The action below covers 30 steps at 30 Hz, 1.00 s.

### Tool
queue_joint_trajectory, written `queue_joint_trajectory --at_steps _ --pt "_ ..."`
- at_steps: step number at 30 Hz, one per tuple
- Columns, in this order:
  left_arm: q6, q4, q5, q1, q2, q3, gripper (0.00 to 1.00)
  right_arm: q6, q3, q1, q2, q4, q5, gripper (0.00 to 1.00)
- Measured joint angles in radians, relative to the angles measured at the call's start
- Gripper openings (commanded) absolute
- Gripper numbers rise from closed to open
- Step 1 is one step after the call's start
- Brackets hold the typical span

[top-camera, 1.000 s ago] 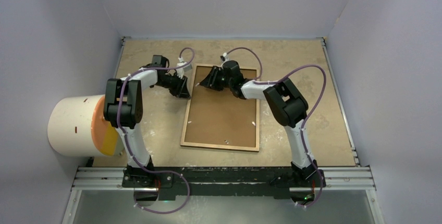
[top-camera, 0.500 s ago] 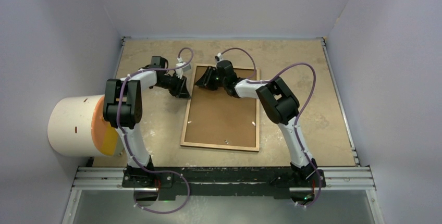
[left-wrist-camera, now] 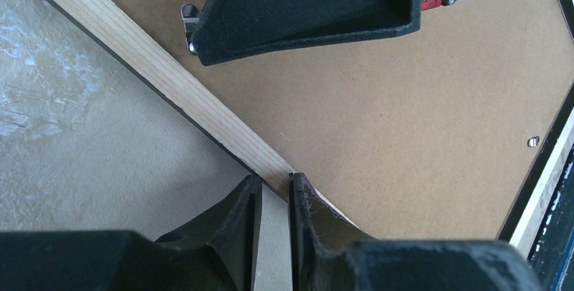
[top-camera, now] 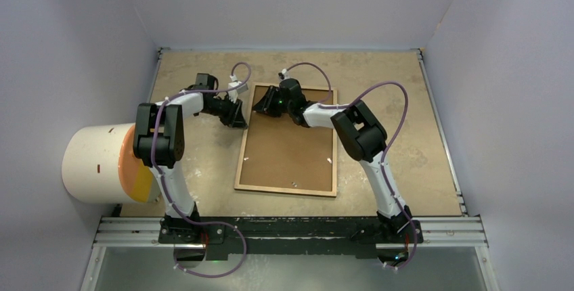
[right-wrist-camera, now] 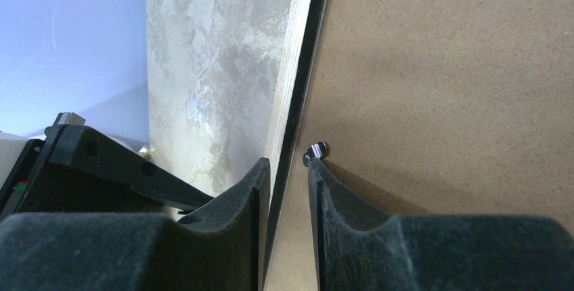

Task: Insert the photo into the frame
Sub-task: Install the photo frame at the center of the board.

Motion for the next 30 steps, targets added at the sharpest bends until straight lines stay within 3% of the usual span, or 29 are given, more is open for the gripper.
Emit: queue_joint_trajectory --at_steps 15,30 --pt "0.02 0.005 0.003 0.0 -0.005 -0.009 0.21 0.057 0.032 0.008 0.031 0.016 0.045 0.27" --pt "0.041 0.004 0.005 0.0 -0.008 -0.011 0.2 0.055 0.058 -0.003 0.052 0.022 -0.037 0.28"
